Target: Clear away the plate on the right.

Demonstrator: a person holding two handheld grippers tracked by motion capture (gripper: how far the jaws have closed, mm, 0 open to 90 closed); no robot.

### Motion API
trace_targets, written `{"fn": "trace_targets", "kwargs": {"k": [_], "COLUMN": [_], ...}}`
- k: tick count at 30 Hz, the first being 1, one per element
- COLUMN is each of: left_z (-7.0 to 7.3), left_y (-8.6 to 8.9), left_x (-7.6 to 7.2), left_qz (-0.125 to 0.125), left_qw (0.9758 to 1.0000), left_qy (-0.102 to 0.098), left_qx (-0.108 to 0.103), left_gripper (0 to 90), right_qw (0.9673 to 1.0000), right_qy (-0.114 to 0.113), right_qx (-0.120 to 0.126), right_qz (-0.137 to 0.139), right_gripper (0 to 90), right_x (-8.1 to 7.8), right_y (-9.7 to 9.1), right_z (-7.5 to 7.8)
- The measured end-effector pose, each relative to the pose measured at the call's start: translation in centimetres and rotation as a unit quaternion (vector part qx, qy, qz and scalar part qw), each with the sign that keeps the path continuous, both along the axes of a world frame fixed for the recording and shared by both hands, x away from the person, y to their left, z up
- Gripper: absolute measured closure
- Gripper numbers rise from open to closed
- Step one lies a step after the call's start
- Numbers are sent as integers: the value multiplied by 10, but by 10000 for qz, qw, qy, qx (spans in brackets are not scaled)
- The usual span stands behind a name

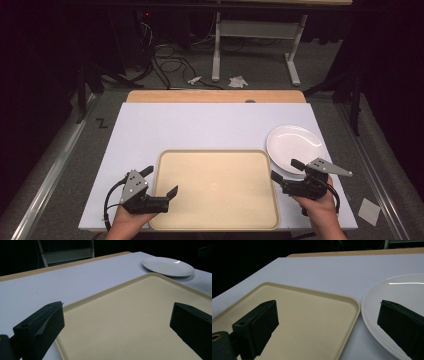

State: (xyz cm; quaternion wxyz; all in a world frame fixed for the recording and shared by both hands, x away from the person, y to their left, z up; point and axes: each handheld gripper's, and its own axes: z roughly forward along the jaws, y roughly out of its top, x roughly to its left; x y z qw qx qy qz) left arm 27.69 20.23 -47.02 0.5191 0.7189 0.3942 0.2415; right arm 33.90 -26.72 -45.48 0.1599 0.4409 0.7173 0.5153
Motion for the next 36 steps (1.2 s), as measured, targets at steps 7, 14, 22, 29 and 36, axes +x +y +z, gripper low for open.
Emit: {"fn": "trace_targets", "kwargs": {"k": [7,14,22,29,36], "left_z": [-2,-6,-6,-4,-4], "left_y": [1,-3,-2,4,9], "left_x": [1,2,2,3,5], "left_qz": [-86,-215,-180,-75,-29], "left_qw": [9999,9993,9995,9999,9999], "left_qy": [75,153,107,81,-16], "left_qx": [51,246,247,12,-115], "left_gripper": [2,2,4,17,58], "right_qw": [10000,10000,10000,9997,9991], "right_qy": [-59,-63,-81,-201,-349], "right_qx": [-19,-43,-48,-122,-240], "right_qz": [-7,-17,-17,32,41], "right_gripper": [34,33,27,3,3], "right_x": [-1,-1,-1,-2,-4], "right_y": [0,0,0,1,-1], "right_z": [1,1,1,4,6]}}
